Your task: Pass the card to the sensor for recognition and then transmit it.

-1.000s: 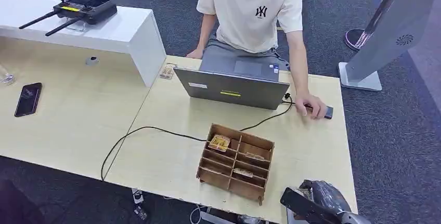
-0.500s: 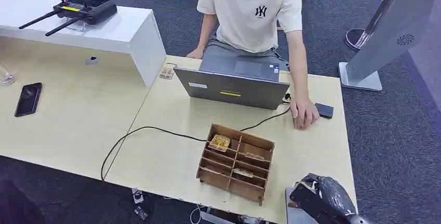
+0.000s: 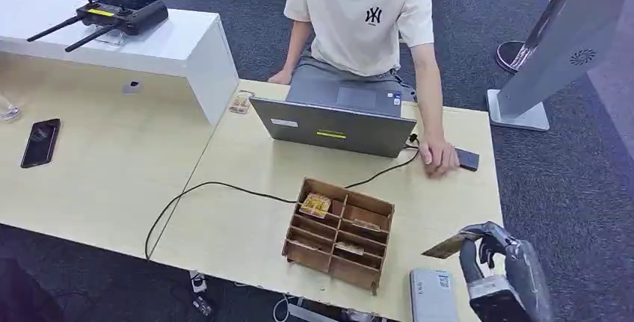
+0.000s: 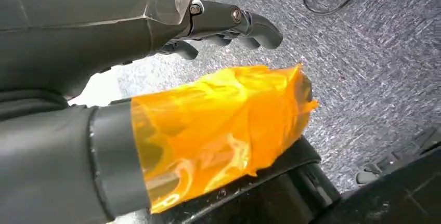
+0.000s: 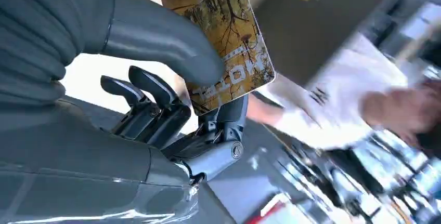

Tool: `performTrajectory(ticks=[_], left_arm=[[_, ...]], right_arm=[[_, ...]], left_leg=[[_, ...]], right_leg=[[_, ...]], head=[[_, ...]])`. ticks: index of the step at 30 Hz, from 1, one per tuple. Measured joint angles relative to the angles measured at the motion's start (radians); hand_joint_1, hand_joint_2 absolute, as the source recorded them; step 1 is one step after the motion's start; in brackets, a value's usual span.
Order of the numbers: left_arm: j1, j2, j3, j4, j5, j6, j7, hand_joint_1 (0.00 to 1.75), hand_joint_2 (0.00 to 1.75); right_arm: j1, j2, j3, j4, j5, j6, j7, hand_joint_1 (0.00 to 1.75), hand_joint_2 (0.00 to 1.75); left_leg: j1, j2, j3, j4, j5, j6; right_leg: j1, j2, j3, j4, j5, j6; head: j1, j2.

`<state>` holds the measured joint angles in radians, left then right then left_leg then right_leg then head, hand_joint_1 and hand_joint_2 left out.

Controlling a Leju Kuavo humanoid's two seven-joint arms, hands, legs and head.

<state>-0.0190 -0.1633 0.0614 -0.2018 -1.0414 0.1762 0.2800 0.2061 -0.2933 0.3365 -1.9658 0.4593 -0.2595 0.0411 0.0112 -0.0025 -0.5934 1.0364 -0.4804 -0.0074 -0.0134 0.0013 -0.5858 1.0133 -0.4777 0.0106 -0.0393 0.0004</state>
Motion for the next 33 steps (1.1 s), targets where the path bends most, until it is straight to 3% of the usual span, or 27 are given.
performTrajectory(ticks=[5, 10, 23, 33], left_arm=[[0.0, -0.004, 0.0, 0.0, -0.008, 0.001, -0.011, 0.0, 0.0], [-0.002, -0.004, -0.001, 0.0, -0.028, -0.007, -0.011, 0.0, 0.0], [-0.026, -0.003, -0.03, 0.0, -0.085, -0.055, 0.002, 0.0, 0.0], [-0.058, -0.002, -0.082, 0.0, -0.138, -0.124, 0.024, 0.0, 0.0]], right_arm=[[0.001, 0.075, 0.01, -0.05, 0.002, -0.042, -0.056, 1.75, 1.75], [-0.045, 0.138, 0.033, -0.042, 0.022, -0.033, -0.066, 1.75, 1.75], [-0.273, 0.22, 0.081, 0.121, 0.079, 0.016, 0.013, 1.75, 1.75], [-0.576, 0.294, 0.074, 0.389, 0.218, 0.004, 0.129, 1.75, 1.75]], left_leg=[[0.0, 0.0, 0.0, 0.0, 0.0, 0.0], [0.0, 0.0, 0.0, 0.0, 0.0, 0.0], [0.0, 0.0, 0.001, 0.0, 0.001, -0.001], [0.0, 0.001, 0.001, 0.0, 0.003, -0.001]], right_leg=[[0.0, 0.0, 0.0, 0.0, 0.0, 0.0], [0.0, 0.0, 0.0, 0.0, 0.0, 0.0], [0.0, 0.001, 0.001, 0.001, 0.001, 0.0], [0.0, 0.001, 0.001, 0.001, 0.003, -0.002]], head=[[0.0, 0.0], [0.0, 0.0], [0.0, 0.0], [0.0, 0.0]])
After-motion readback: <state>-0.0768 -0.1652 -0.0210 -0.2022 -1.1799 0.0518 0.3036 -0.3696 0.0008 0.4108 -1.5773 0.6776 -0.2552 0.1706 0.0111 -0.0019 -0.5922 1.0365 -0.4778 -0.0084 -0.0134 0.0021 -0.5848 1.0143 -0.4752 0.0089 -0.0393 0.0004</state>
